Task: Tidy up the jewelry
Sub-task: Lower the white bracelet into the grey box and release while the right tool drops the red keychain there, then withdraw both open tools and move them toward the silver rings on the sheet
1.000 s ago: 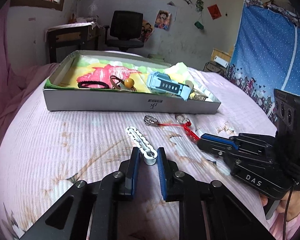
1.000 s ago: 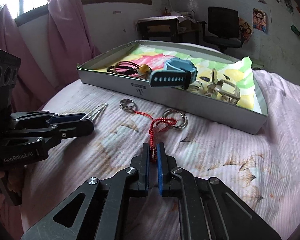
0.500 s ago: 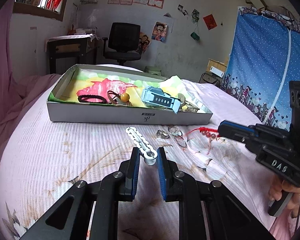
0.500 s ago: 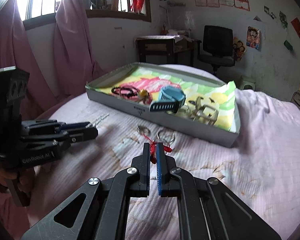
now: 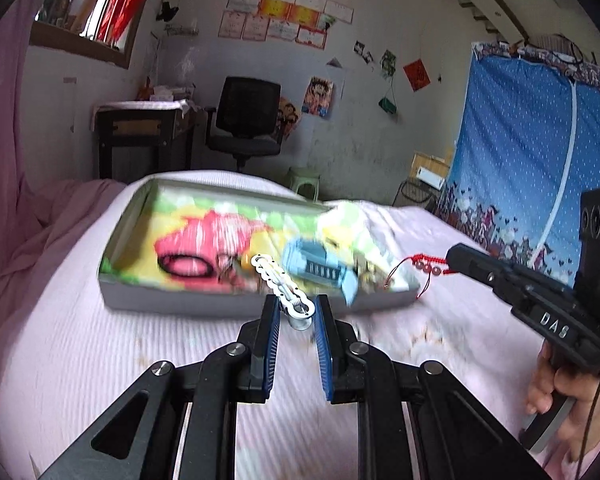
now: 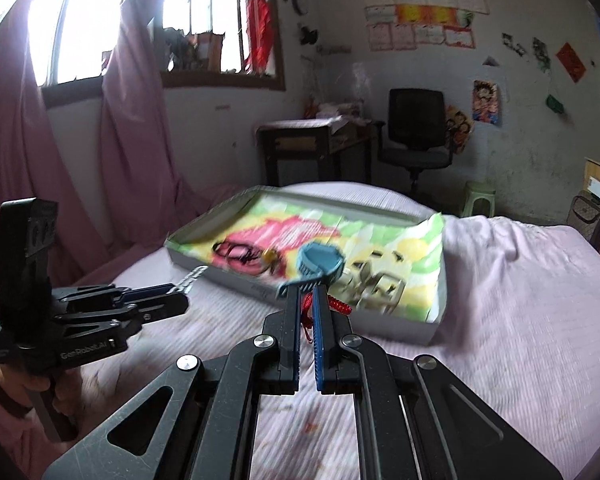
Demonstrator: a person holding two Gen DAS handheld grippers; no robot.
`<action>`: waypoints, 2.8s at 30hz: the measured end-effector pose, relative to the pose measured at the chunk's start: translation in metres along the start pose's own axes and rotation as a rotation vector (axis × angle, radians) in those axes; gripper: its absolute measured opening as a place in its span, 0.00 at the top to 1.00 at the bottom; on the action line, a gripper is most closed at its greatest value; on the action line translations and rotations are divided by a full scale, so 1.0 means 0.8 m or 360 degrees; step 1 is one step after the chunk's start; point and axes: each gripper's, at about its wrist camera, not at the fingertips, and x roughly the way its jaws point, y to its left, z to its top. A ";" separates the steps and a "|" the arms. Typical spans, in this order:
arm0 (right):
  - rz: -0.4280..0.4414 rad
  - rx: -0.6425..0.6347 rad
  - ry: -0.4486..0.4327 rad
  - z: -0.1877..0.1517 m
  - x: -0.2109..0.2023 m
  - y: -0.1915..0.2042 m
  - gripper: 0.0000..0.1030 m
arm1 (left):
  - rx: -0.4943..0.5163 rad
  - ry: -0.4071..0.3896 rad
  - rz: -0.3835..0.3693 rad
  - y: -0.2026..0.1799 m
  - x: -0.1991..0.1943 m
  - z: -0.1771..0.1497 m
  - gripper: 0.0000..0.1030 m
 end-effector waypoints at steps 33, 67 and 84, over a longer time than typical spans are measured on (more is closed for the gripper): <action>-0.0068 0.0102 -0.0153 0.036 0.119 -0.012 0.96 | -0.0296 0.0151 0.0097 0.069 0.096 0.032 0.84; -0.0097 0.0175 0.0021 0.007 0.111 -0.028 0.57 | -0.0219 0.0113 0.0158 0.059 0.069 0.028 0.29; -0.0228 0.0252 -0.0140 -0.021 0.034 -0.046 0.01 | -0.0021 -0.0093 0.0309 0.026 0.002 0.001 0.01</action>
